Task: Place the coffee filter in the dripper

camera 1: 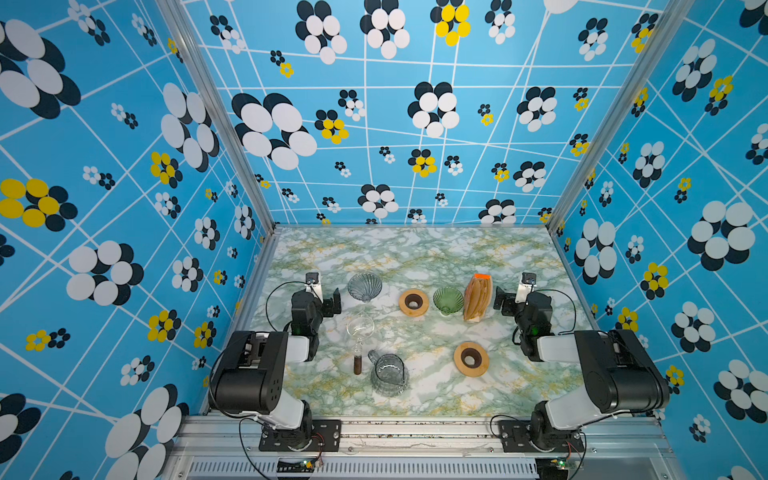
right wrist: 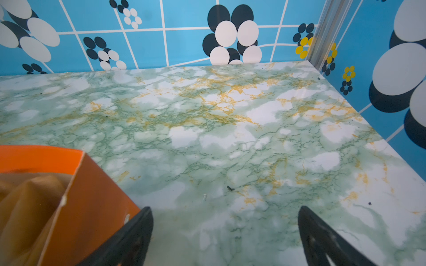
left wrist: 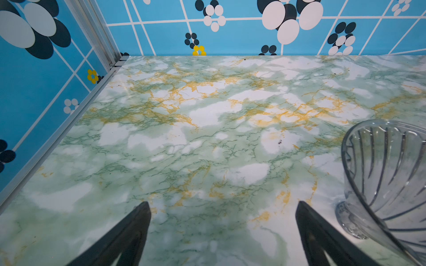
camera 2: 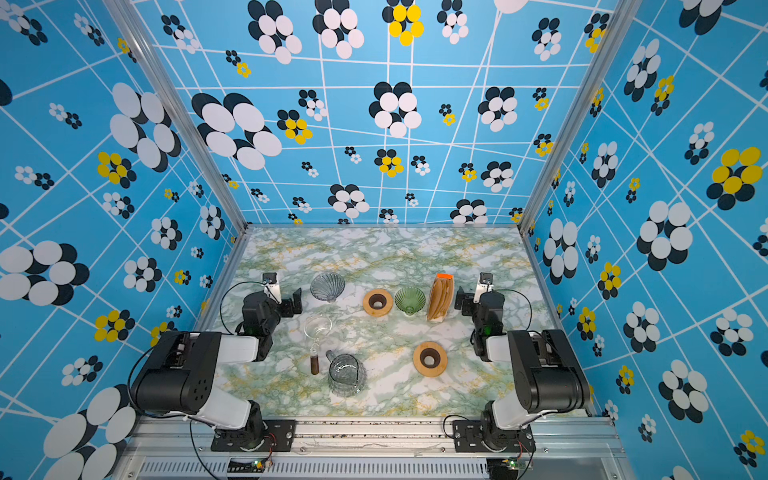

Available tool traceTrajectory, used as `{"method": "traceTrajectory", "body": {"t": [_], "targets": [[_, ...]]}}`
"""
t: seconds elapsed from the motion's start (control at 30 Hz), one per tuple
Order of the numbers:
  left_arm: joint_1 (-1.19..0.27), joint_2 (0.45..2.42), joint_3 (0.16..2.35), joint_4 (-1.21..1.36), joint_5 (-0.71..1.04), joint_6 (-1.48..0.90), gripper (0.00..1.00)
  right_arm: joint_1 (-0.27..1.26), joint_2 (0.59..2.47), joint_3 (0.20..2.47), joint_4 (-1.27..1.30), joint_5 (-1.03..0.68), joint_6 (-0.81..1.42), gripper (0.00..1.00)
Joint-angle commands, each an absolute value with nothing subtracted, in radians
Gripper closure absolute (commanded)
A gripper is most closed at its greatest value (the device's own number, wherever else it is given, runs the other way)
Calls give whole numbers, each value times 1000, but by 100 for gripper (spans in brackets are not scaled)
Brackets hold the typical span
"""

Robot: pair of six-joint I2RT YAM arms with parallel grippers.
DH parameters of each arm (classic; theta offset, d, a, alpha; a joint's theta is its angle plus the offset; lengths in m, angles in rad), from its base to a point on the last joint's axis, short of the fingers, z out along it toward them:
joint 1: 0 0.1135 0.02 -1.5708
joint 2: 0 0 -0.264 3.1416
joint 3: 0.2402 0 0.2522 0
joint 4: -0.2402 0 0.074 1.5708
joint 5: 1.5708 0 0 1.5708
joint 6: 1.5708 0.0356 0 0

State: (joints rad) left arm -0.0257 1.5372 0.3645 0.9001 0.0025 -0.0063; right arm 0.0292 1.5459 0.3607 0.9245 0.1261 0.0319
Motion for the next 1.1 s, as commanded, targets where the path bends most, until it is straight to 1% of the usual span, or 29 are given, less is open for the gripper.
{"method": "traceTrajectory", "body": {"t": [0.0,0.67,0.87,1.07], "targets": [[-19,1546,390,896,15,2,1,21,1557,381,934,147,18,1],[-18,1545,388,897,15,3,1,21,1557,381,934,146,18,1],[-37,1542,379,915,-11,17,1,21,1557,368,959,159,23,1],[-47,1484,363,897,-39,17,1,21,1545,335,1008,157,29,1]]}}
